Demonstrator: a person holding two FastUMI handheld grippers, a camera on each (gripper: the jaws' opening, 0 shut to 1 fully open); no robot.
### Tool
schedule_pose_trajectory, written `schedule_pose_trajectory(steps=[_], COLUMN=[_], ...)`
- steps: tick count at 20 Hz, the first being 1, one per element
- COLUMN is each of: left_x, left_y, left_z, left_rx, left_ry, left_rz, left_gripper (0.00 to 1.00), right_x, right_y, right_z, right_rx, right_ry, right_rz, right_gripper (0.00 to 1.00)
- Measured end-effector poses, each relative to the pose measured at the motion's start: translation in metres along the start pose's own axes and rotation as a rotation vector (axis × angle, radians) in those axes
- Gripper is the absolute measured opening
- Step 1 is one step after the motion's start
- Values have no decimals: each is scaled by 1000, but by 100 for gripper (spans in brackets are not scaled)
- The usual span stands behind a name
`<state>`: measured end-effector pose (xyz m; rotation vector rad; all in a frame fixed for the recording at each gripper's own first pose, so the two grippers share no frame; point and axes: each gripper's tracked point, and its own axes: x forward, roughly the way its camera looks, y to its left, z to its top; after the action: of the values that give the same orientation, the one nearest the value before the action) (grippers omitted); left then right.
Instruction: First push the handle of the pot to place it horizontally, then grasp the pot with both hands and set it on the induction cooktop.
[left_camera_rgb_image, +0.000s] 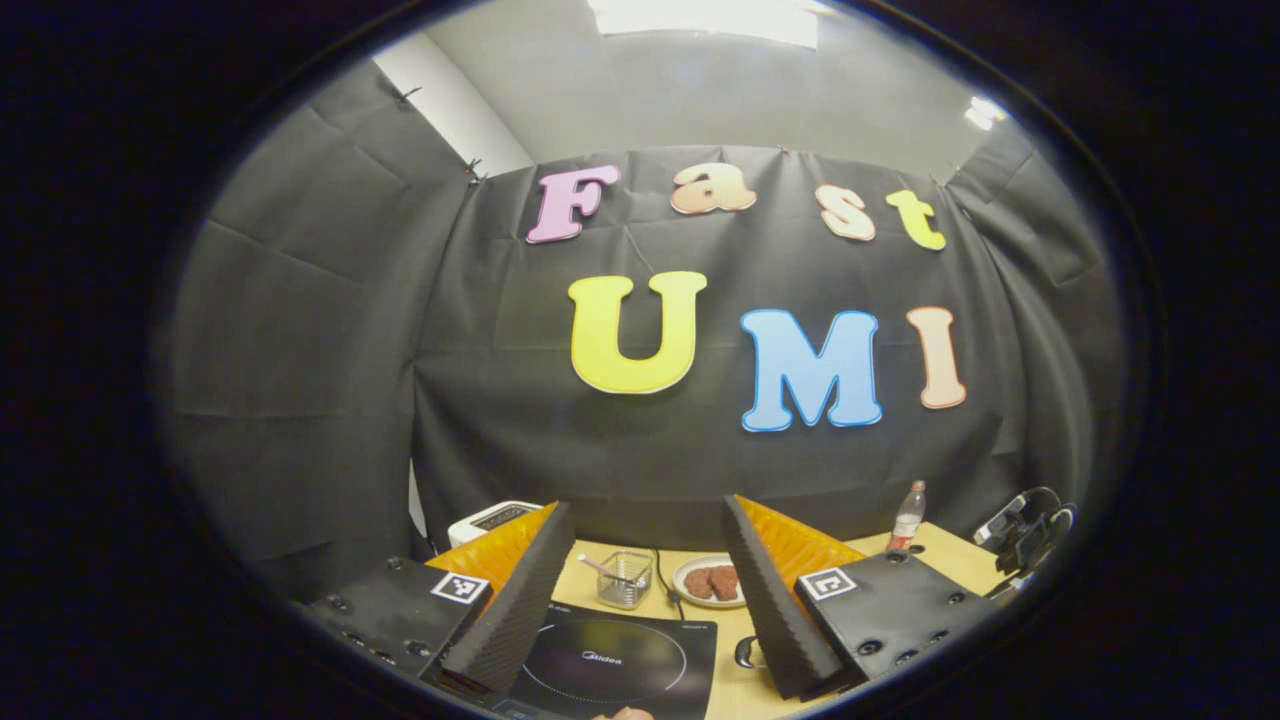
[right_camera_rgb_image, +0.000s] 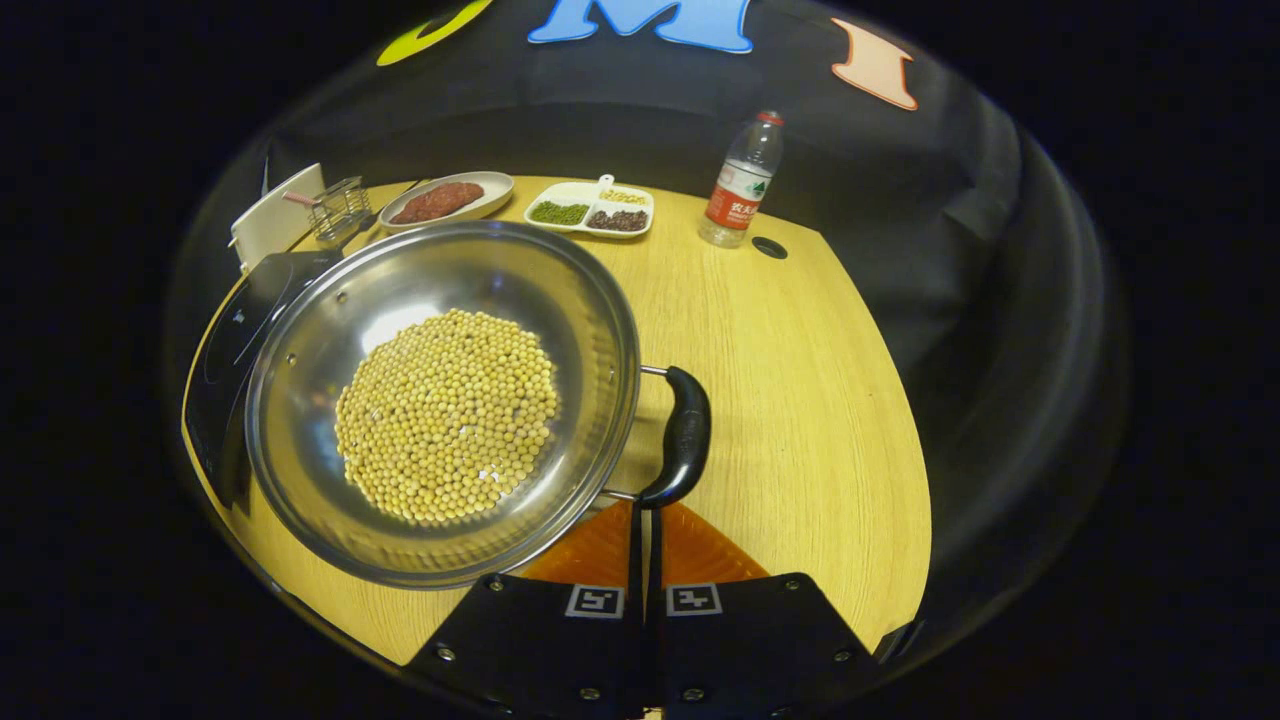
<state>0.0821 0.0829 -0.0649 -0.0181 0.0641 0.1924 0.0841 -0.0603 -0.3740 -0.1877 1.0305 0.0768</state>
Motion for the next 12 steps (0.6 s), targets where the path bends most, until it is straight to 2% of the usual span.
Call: schedule_pose_trajectory(steps=[1,2,6,8,10,11,12], left_x=[3,6,19,27,38,43,46], left_y=[0,0,-4,-6,-8,-11,-13], left_z=[-3,-5,-17,-23,-30,-34,-38], left_rx=[3,6,0,-6,-18,-24,-31], left_ry=[3,7,26,34,48,55,62], left_rz=[-3,-9,-38,-59,-85,-100,-116], left_gripper=[95,99,97,97,97,94,96], right_x=[0,-2,-13,-22,-34,-41,-47], right_y=[-1,-2,-10,-19,-22,-26,-33], right_z=[3,4,12,22,30,35,44], right_rx=[9,21,72,116,177,209,235], right_ry=[-12,-20,-68,-114,-150,-176,-205], right_rz=[-4,-10,-52,-84,-88,-95,-118], right_gripper=[1,1,4,12,32,67,82])
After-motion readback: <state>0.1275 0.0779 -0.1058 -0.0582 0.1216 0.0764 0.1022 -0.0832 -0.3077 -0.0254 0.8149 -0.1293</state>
